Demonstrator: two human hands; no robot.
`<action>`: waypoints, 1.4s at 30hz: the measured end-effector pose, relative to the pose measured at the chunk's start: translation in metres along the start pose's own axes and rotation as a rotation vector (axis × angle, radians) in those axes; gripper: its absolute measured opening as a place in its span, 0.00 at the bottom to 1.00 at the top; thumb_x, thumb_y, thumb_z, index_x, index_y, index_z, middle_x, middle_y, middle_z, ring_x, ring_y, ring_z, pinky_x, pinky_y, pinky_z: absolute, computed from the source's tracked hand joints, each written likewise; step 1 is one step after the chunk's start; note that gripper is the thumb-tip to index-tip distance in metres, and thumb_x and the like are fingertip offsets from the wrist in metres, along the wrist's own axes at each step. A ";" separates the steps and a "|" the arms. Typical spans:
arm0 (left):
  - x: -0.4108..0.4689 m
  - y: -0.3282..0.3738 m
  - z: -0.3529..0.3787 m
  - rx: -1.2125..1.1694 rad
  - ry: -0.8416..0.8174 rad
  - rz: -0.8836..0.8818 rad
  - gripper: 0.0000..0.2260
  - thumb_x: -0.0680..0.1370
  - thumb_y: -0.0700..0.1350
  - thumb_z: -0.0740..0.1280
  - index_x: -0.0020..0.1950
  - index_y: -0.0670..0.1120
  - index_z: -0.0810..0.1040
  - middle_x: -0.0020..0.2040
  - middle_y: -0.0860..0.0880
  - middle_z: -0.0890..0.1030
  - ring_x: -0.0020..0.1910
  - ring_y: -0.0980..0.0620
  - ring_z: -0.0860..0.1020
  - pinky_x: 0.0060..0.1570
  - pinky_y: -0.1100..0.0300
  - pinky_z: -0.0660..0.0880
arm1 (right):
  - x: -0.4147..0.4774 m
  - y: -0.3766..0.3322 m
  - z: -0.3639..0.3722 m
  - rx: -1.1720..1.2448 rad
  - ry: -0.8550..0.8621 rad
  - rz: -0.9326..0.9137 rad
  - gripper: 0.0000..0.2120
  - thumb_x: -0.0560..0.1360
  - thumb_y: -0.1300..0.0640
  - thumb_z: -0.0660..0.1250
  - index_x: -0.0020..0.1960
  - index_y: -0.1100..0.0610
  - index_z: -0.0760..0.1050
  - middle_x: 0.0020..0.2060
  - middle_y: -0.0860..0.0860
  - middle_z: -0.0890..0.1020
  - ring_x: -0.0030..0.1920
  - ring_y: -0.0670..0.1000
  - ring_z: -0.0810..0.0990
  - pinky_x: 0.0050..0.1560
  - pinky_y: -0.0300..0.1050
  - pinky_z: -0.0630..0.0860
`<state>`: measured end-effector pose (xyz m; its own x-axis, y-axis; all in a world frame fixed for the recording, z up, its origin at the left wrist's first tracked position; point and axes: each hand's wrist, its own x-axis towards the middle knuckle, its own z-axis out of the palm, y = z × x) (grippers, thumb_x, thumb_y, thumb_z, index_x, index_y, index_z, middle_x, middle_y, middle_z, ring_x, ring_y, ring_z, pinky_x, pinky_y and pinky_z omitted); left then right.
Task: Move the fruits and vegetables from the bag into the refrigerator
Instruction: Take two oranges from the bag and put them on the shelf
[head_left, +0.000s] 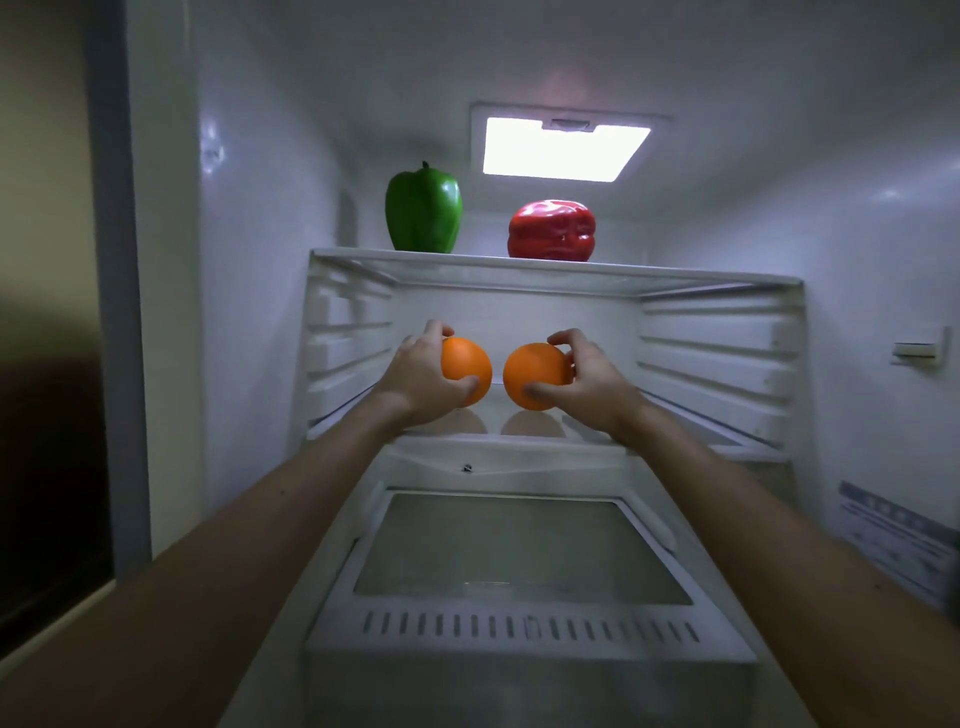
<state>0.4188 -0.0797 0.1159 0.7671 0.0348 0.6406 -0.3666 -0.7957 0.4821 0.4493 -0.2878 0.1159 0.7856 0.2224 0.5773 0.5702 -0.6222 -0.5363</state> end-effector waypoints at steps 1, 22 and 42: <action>0.000 0.000 0.000 -0.002 -0.005 -0.010 0.30 0.73 0.50 0.72 0.71 0.48 0.62 0.68 0.40 0.68 0.63 0.40 0.71 0.55 0.50 0.73 | 0.000 0.000 0.000 -0.007 0.000 -0.004 0.33 0.72 0.48 0.73 0.71 0.51 0.59 0.66 0.56 0.66 0.58 0.54 0.70 0.53 0.48 0.74; -0.063 0.036 -0.060 0.155 0.021 -0.046 0.36 0.70 0.49 0.73 0.73 0.49 0.59 0.67 0.37 0.66 0.64 0.37 0.70 0.60 0.44 0.71 | -0.072 -0.044 -0.030 -0.340 0.155 0.016 0.38 0.71 0.44 0.72 0.73 0.51 0.57 0.67 0.57 0.64 0.67 0.58 0.63 0.61 0.55 0.70; -0.206 0.083 -0.103 0.206 -0.078 -0.055 0.34 0.71 0.50 0.73 0.72 0.48 0.60 0.67 0.39 0.66 0.65 0.40 0.69 0.63 0.44 0.70 | -0.221 -0.078 -0.058 -0.281 0.069 -0.005 0.35 0.72 0.45 0.70 0.72 0.52 0.57 0.65 0.58 0.64 0.66 0.60 0.65 0.59 0.55 0.71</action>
<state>0.1761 -0.0906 0.0852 0.8243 0.0412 0.5646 -0.2136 -0.9010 0.3776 0.2172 -0.3319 0.0666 0.7593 0.1805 0.6251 0.4775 -0.8072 -0.3469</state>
